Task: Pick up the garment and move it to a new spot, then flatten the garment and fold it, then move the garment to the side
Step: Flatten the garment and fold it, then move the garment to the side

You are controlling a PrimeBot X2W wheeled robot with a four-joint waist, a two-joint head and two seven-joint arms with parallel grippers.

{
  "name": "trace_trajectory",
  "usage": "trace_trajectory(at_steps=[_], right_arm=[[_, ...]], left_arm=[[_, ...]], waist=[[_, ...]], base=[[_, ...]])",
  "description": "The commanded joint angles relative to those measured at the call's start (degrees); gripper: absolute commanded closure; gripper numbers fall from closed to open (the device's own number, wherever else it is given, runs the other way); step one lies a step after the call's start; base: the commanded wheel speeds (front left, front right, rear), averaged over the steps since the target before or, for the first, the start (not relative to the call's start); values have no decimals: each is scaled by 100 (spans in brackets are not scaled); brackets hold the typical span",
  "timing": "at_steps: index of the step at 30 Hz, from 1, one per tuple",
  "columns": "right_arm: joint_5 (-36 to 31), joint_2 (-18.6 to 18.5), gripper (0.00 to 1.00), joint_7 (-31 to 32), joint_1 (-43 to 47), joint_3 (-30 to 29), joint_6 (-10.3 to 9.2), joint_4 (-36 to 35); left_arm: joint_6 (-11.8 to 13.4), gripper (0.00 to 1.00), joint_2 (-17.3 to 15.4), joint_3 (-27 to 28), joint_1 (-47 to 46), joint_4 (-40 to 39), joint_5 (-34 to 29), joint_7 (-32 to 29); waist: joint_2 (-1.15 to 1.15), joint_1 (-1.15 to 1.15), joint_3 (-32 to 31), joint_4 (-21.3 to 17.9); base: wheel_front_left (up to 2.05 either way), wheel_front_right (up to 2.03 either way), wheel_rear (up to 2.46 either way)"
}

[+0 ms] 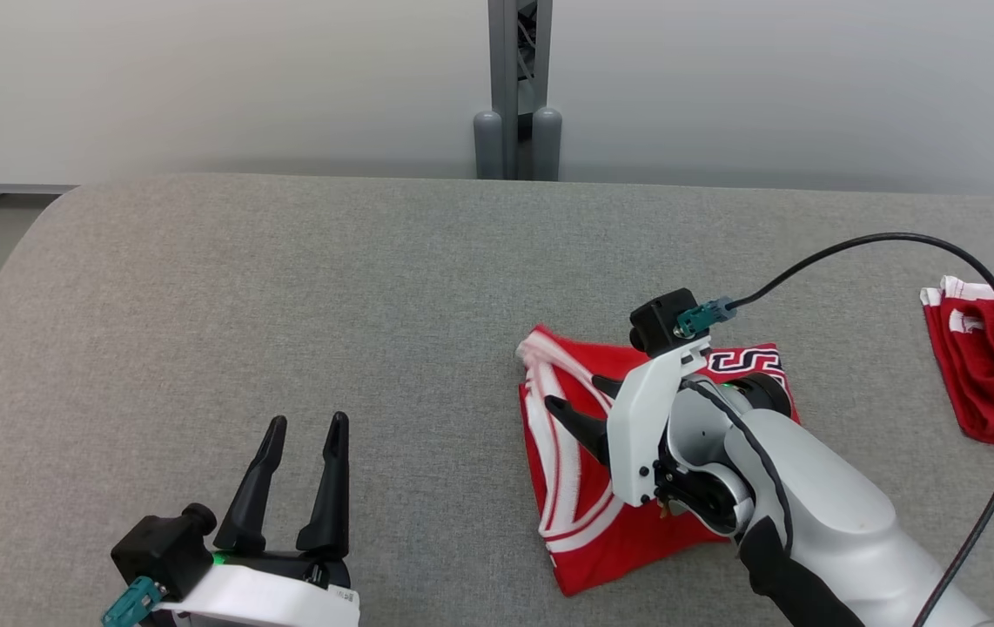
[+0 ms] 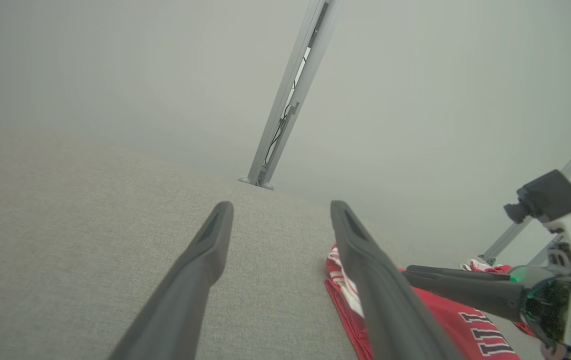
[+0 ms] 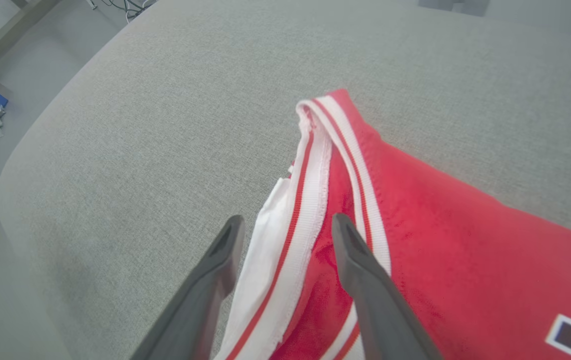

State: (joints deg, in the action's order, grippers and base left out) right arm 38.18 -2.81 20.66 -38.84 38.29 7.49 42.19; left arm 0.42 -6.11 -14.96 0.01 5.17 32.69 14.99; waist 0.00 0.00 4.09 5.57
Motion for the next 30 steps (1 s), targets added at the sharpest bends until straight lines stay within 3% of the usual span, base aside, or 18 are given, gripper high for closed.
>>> trace_trajectory(at_steps=[1, 9, 16, 21, 30], right_arm=[[102, -25, 0, -77, -96, 86, 0, -35], [537, -29, 0, -467, -491, 216, 0, -120], [102, -43, 0, -770, -732, -300, 0, 494], [-169, -322, 0, -720, -480, -601, 0, 749], [-351, -957, 0, -434, 114, -897, 0, 612]], left_arm=[[-28, 0, -19, 38, -42, 24, -55, 23], [-34, 0, -74, 112, 90, 27, -132, 23], [25, 0, -137, 85, 237, -28, -211, 23], [71, 0, -179, 44, 316, -95, -251, -15], [114, 0, -246, -38, 234, -285, -310, -121]], waist=[[0, 0, -18, -43], [0, 0, -147, -288], [0, 0, -267, -439], [0, 0, -231, -489], [0, 0, 114, -396]], base=[[0, 0, 0], [0, 0, 0], [0, 0, 0], [0, 0, 0], [0, 0, 0]])
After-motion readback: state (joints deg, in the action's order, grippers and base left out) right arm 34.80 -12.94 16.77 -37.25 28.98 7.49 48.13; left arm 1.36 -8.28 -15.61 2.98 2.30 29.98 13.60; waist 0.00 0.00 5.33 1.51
